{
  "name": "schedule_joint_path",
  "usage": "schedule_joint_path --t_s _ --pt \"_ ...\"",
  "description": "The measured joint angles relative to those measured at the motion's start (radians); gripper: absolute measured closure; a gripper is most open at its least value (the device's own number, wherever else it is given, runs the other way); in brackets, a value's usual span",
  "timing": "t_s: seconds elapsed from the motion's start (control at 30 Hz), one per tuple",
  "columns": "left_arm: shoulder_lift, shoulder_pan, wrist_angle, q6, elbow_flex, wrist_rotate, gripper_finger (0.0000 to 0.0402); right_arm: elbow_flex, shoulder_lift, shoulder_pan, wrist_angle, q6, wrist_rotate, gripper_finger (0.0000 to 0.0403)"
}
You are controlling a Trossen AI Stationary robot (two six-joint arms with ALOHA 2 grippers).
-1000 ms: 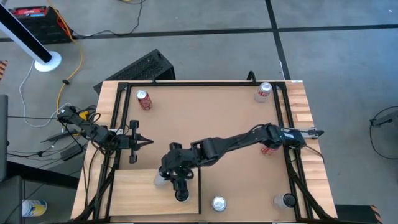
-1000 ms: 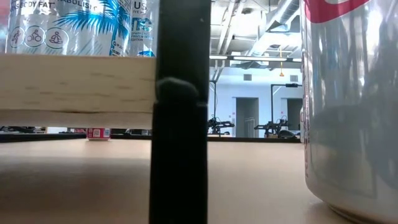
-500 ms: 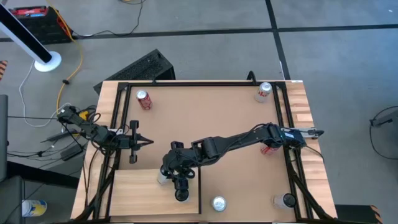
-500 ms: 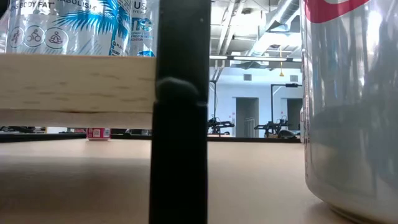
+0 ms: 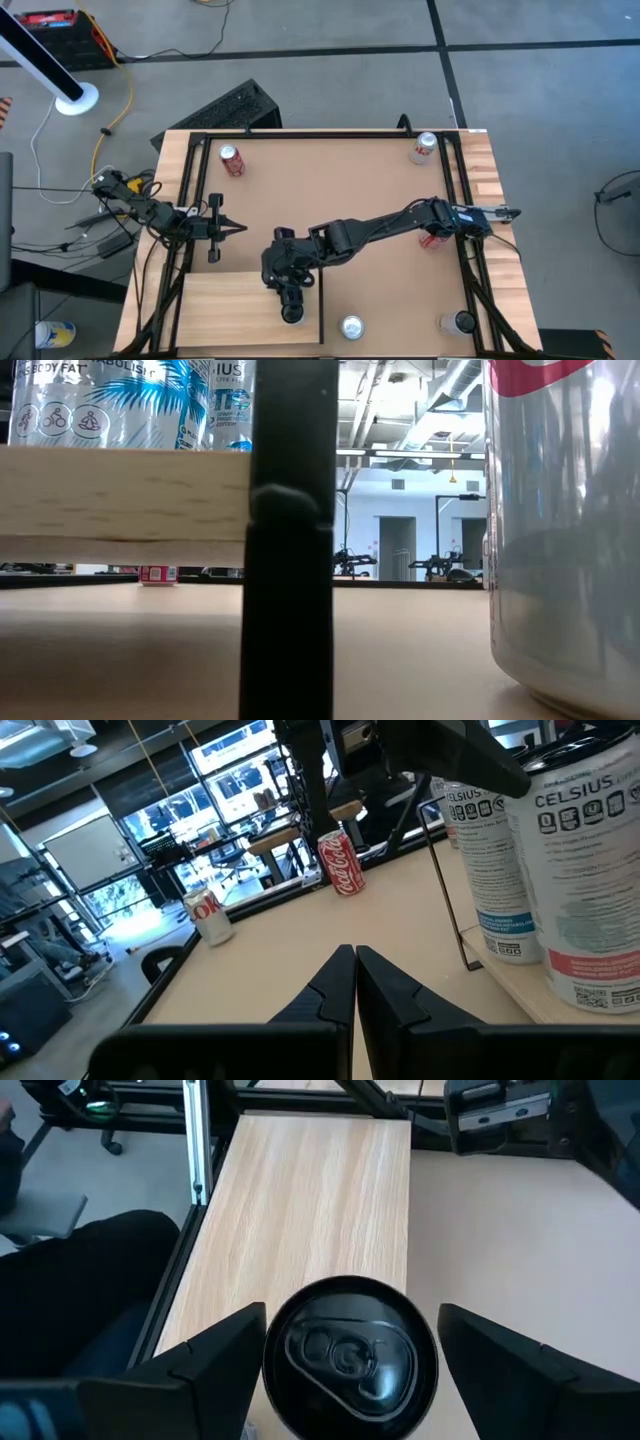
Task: Place canned beverage on shelf
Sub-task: Put the top white and pink soda can on the shelf
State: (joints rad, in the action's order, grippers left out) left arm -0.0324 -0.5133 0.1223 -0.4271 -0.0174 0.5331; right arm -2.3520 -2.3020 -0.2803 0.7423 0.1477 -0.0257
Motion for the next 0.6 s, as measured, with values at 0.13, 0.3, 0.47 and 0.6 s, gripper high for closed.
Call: schedule_joint_path --t_s 0.13,0.3,0.47,0.6 --pt "0.000 0.000 0.000 0.000 0.000 0.000 0.0402 0.000 0.000 0.000 -0.055 -0.032 0.000 0.0082" --pt "0.000 0.000 0.000 0.001 0.000 -0.006 0.0402 0.000 0.000 0.000 -0.122 -0.070 0.000 0.0082" --pt "0.000 0.000 0.000 0.001 0.000 -0.051 0.0402 -0.002 0.025 0.002 -0.076 -0.081 0.001 0.0082" --pt "0.000 0.000 0.000 0.001 0.000 -0.058 0.0402 -0.003 0.087 -0.006 -0.005 -0.101 0.001 0.0090"
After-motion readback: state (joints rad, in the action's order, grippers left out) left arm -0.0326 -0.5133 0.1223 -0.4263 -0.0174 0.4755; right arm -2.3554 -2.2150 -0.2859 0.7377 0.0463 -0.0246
